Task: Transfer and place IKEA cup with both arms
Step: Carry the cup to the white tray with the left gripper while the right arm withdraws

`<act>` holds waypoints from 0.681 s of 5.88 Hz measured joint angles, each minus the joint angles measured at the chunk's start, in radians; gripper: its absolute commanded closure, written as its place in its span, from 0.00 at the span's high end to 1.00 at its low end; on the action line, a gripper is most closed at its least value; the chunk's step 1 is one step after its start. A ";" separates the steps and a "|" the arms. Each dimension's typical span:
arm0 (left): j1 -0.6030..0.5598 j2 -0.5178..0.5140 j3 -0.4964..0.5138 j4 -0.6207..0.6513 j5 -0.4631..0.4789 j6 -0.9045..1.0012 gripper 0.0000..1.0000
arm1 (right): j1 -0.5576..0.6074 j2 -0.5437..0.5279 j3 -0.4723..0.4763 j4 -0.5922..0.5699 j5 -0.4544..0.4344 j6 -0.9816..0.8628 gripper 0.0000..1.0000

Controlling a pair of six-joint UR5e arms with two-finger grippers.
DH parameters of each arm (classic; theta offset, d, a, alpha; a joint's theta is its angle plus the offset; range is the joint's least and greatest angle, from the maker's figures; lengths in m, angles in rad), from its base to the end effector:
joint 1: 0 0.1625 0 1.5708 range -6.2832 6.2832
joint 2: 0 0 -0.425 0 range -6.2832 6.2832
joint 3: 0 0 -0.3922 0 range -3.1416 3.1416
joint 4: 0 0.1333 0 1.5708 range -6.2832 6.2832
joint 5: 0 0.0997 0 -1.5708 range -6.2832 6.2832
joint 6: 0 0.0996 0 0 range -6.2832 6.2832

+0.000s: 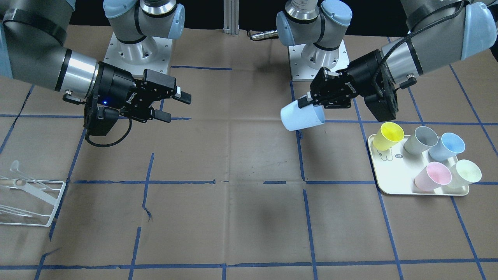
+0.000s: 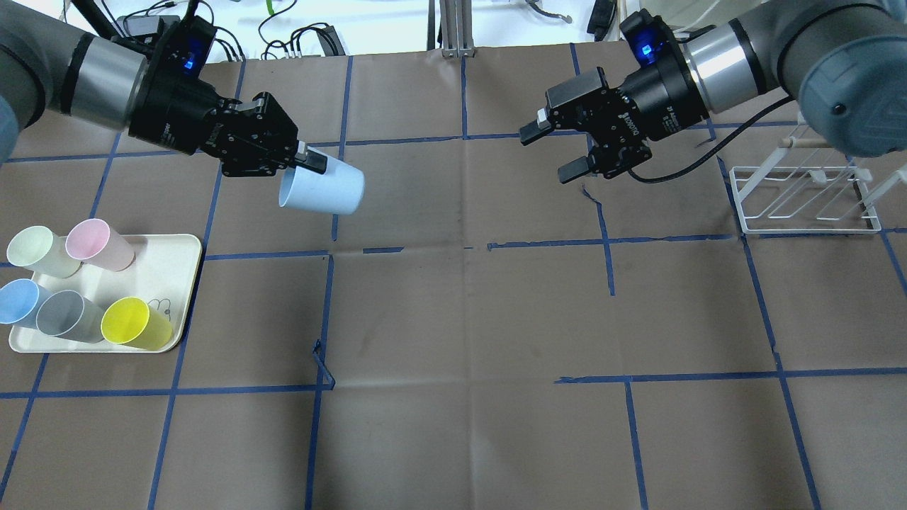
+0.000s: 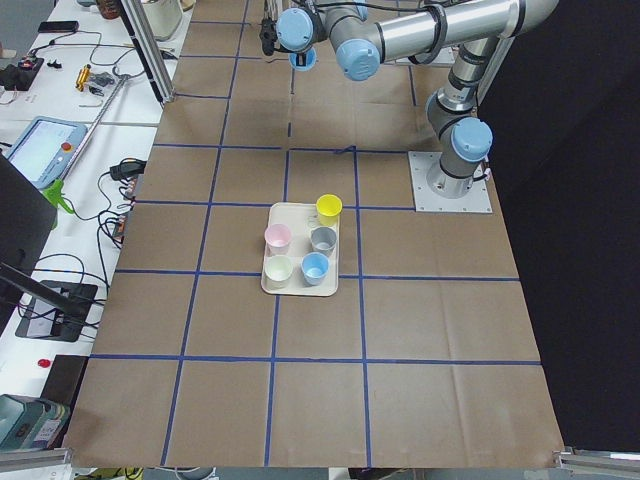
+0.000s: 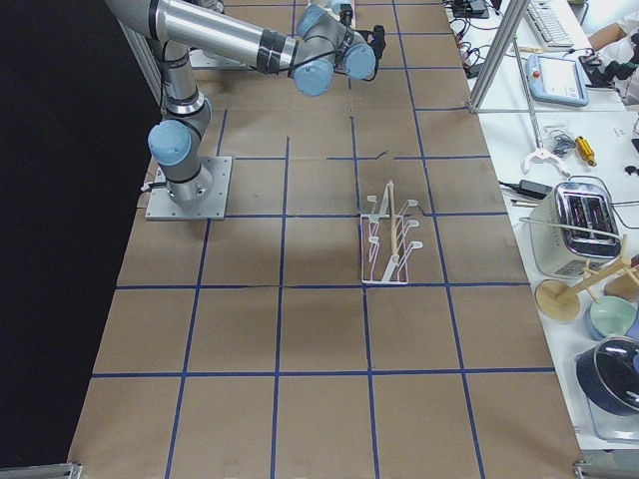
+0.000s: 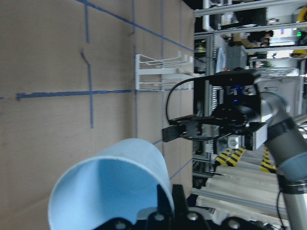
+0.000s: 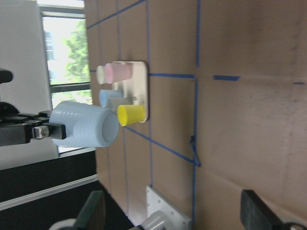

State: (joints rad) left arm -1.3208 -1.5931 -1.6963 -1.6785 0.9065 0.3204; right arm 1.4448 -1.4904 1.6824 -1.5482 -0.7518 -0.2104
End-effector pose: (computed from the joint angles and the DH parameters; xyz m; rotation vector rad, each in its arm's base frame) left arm -0.0714 -0.5075 0.4286 0.0221 -2.4378 -0.0639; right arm 0.1413 -0.5240 0.4236 0.0104 2.3026 0.0771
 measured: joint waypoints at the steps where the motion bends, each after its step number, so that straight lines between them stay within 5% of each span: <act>1: 0.007 -0.035 -0.004 0.105 0.234 -0.067 0.00 | 0.050 -0.010 -0.048 -0.075 -0.180 0.140 1.00; 2: 0.022 -0.077 -0.008 0.192 0.422 -0.095 0.00 | 0.103 -0.014 -0.107 -0.095 -0.385 0.229 1.00; 4: 0.068 -0.151 -0.028 0.316 0.644 -0.092 0.00 | 0.173 -0.012 -0.169 -0.090 -0.741 0.277 1.00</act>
State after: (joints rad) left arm -1.2529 -1.7441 -1.7238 -1.3627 1.5505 0.2285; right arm 1.6178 -1.5020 1.5133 -1.6386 -1.4924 0.0665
